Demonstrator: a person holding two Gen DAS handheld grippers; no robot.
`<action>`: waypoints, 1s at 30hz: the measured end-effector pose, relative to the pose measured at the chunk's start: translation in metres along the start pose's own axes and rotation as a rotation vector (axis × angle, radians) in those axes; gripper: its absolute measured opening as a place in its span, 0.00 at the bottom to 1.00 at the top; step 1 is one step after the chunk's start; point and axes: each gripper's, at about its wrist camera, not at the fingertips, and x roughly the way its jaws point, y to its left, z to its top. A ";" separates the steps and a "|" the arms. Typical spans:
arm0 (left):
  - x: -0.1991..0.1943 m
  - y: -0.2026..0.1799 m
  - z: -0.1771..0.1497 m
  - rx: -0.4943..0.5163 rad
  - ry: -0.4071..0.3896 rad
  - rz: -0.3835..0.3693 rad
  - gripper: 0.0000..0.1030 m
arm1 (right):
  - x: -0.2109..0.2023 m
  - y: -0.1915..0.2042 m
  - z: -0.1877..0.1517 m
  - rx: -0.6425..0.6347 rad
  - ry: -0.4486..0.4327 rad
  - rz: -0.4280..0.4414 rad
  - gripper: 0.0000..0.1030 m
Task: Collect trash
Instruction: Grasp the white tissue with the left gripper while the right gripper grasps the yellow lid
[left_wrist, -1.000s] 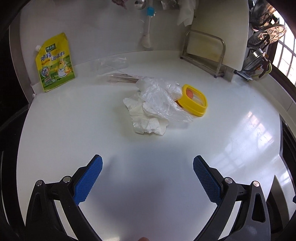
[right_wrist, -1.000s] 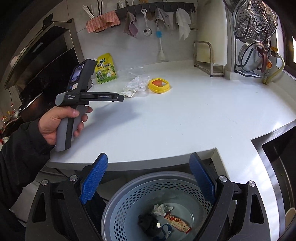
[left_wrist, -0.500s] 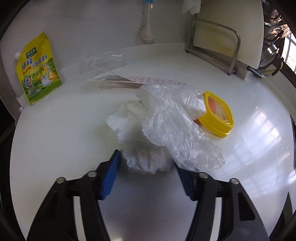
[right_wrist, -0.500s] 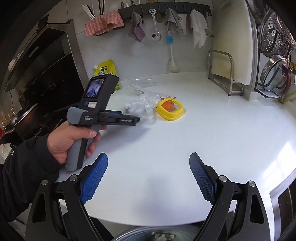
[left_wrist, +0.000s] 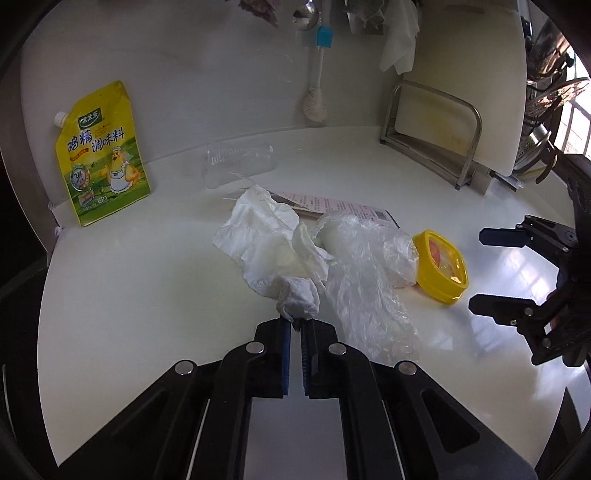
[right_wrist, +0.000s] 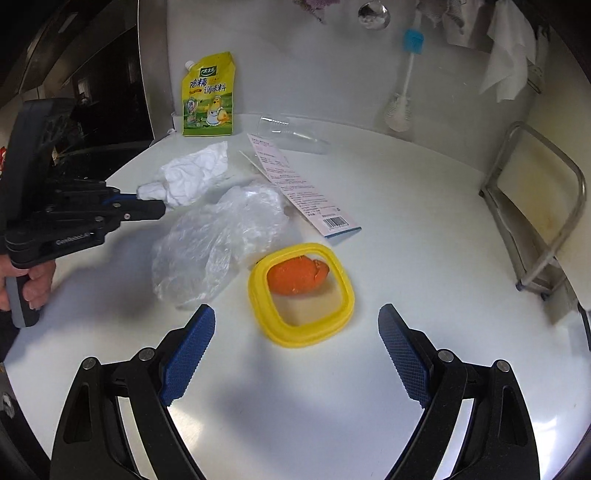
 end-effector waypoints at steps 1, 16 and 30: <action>0.001 0.003 0.000 -0.010 0.002 0.006 0.05 | 0.006 -0.001 0.004 -0.007 0.012 0.024 0.83; 0.001 0.007 -0.001 -0.028 -0.016 0.037 0.05 | 0.022 0.003 -0.001 -0.012 0.098 0.110 0.63; -0.039 -0.019 0.001 0.027 -0.130 0.005 0.05 | -0.071 0.026 -0.041 0.078 -0.048 0.078 0.63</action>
